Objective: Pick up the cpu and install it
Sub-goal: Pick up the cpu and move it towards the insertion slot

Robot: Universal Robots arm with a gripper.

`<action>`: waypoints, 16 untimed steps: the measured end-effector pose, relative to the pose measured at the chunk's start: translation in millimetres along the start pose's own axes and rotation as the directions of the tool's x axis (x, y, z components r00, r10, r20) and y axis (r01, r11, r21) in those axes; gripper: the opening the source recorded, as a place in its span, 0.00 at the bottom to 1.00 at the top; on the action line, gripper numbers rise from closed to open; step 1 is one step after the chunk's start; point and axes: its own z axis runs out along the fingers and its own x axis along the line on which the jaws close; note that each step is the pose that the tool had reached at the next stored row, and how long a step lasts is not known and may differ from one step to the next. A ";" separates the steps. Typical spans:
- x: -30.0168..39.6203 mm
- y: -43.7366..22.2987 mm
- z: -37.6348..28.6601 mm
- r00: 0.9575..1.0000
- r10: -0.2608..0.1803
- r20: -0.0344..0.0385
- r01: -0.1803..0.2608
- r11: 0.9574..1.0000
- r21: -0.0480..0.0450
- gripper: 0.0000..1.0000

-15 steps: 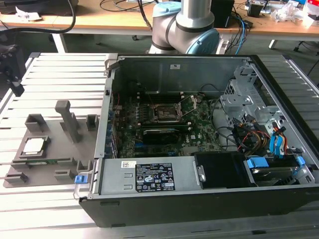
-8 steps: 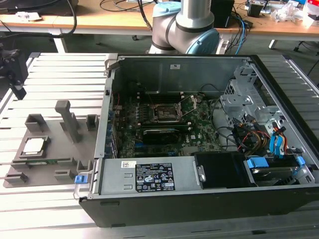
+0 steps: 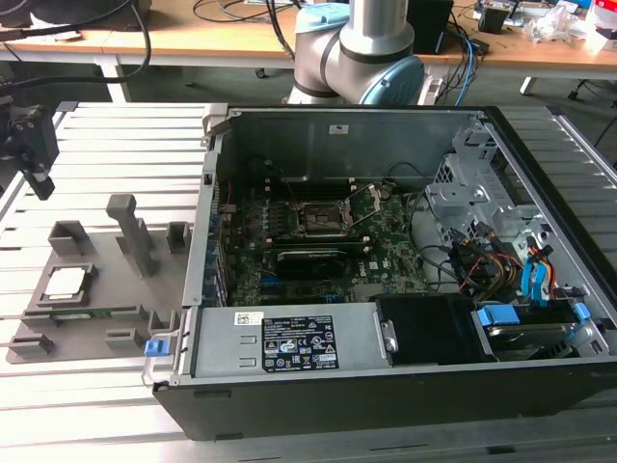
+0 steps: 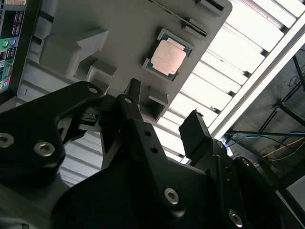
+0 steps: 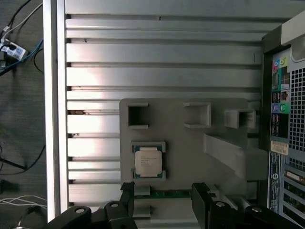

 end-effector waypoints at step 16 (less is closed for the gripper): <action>0.6 0.7 17.1 1.000 0.000 0.000 0.000 1.000 0.000 0.60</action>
